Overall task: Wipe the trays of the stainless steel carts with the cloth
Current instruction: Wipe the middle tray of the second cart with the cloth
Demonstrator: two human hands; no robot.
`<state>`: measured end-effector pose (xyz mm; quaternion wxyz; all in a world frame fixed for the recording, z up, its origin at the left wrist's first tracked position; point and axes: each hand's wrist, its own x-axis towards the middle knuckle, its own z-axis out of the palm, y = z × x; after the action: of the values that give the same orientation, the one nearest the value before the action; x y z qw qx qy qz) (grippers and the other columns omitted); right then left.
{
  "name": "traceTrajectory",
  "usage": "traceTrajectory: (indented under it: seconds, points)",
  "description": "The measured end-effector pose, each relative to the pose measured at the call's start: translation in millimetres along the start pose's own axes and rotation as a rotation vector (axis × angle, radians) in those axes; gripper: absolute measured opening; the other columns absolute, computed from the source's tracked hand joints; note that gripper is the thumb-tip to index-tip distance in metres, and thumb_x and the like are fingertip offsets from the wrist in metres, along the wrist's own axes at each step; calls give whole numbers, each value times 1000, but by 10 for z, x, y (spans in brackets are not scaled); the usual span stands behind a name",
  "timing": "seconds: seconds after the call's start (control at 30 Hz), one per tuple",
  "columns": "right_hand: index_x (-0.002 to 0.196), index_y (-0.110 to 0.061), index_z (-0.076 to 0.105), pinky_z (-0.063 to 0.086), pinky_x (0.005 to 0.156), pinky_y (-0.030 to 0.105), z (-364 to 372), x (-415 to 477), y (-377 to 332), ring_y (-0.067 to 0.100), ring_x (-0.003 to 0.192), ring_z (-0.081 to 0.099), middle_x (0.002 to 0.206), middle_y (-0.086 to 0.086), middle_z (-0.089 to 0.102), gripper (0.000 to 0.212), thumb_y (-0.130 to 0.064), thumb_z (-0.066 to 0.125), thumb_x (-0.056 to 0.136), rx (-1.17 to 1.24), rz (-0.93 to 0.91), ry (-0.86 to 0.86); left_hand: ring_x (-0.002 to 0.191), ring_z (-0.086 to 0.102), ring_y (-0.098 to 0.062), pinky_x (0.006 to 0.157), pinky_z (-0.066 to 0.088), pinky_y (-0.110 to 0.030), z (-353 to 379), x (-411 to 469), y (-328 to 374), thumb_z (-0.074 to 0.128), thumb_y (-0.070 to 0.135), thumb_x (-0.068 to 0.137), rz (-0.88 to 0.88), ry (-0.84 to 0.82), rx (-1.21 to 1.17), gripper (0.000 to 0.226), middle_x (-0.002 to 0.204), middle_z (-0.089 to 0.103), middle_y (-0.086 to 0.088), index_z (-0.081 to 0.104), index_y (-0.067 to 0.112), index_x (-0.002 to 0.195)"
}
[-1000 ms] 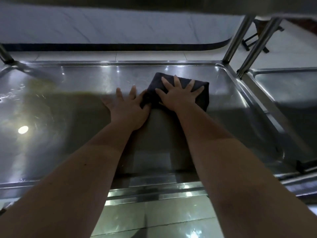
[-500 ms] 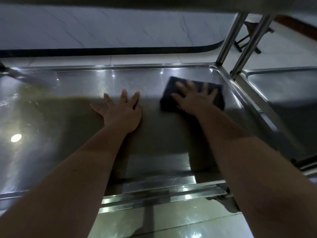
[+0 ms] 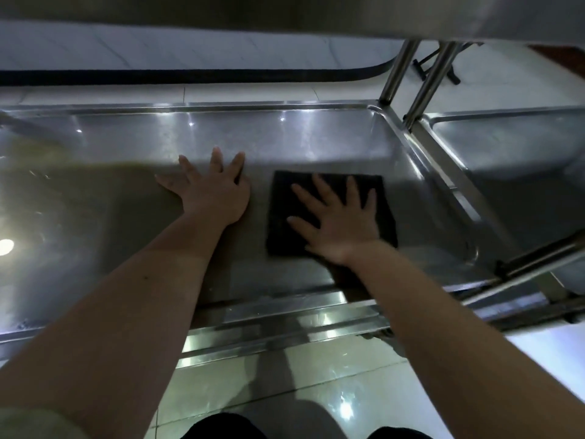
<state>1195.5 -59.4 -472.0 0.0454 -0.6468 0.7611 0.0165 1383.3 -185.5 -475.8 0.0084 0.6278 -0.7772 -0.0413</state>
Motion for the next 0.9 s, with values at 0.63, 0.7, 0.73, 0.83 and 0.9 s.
traceTrajectory:
  seconds: [0.63, 0.7, 0.73, 0.83, 0.9]
  points:
    - [136, -71, -8, -13, 112, 59, 35, -664, -78, 31, 149, -9, 160, -27, -2, 71, -91, 10, 70, 115, -1, 33, 145, -7, -49, 98, -6, -82, -73, -71, -25, 10, 78, 87, 23, -43, -29, 64, 165, -5, 7, -1, 58, 147]
    - [133, -74, -10, -8, 114, 59, -30, -675, 534, 28, 150, -7, 159, -28, -5, 67, -90, 18, 74, 69, 147, -16, 145, -7, -49, 98, -6, -81, -65, -56, -32, 10, 78, 87, 22, -41, -29, 64, 165, -4, 7, 0, 58, 147]
    - [134, -73, -10, -7, 115, 60, -85, -685, 820, 29, 150, -7, 160, -27, -7, 66, -87, 21, 78, 64, 263, -69, 145, -6, -49, 98, -6, -81, -63, -46, -29, 11, 78, 87, 21, -42, -29, 64, 165, -4, 7, 0, 58, 147]
    - [140, -66, -9, -7, 114, 64, -168, -742, 1144, 34, 148, -12, 161, -21, -10, 63, -78, 22, 86, 66, 486, -117, 145, -8, -50, 97, -7, -82, -57, -32, -21, 11, 76, 87, 12, -52, -27, 63, 165, -4, 7, -1, 59, 147]
    - [142, -63, -12, -5, 112, 67, -115, -705, 826, 40, 147, -10, 162, -17, -12, 67, -79, 21, 86, 12, 451, -106, 144, -10, -51, 96, -8, -82, -64, -18, -19, 11, 76, 88, 11, -71, -29, 63, 164, -6, 7, -2, 59, 147]
